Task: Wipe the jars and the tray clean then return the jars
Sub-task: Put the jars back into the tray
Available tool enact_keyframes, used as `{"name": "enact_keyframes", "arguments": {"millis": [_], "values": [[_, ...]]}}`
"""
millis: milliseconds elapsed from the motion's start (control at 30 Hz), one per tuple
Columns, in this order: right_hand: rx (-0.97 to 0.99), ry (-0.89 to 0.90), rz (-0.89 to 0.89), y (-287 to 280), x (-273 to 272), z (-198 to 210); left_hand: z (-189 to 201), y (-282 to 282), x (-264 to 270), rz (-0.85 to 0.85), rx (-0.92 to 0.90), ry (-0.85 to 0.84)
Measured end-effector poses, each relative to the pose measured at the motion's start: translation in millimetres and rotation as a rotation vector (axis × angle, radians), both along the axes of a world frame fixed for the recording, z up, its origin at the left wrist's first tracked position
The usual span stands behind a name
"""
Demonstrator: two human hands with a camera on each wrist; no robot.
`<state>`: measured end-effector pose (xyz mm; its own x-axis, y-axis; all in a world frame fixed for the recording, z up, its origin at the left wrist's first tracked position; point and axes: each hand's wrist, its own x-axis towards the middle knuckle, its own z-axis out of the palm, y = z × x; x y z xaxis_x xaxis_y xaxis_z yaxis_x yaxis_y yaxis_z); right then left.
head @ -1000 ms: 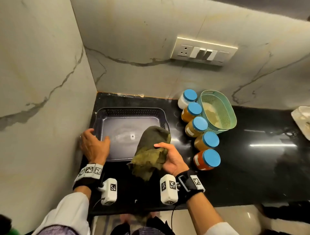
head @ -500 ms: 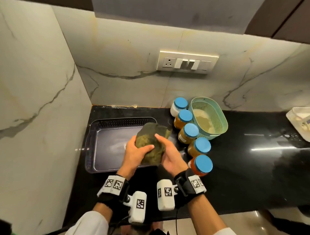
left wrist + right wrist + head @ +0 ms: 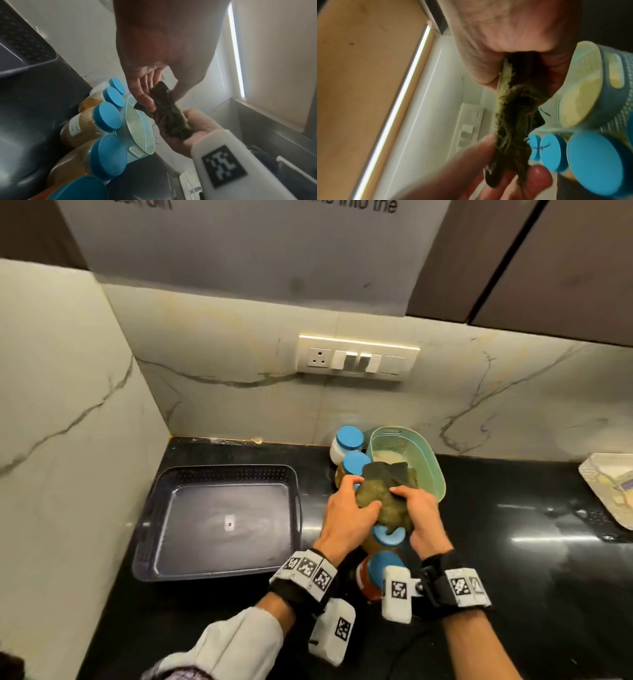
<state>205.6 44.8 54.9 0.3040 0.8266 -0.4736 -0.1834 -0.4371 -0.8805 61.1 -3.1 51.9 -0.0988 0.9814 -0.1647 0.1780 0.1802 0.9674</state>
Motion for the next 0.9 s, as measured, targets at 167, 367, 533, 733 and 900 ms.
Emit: {"name": "enact_keyframes", "arguments": {"millis": [167, 367, 533, 733, 900], "values": [[0.021, -0.078, 0.023, 62, 61, -1, 4, 37, 40, -0.128, 0.016, 0.078], [-0.101, -0.6, 0.142, 98, 83, -16, -18, 41, 16, -0.093, -0.007, 0.181], [0.208, -0.478, 0.333, 40, 23, -19, -64, 2, -66, 0.057, -0.126, 0.266], [-0.009, -0.654, 0.74, -52, -74, -86, -100, -76, -174, 0.259, -0.197, 0.554], [-0.284, -0.326, 0.752, -89, -128, -119, -117, -131, -240, 0.133, -0.227, 0.858]]}}
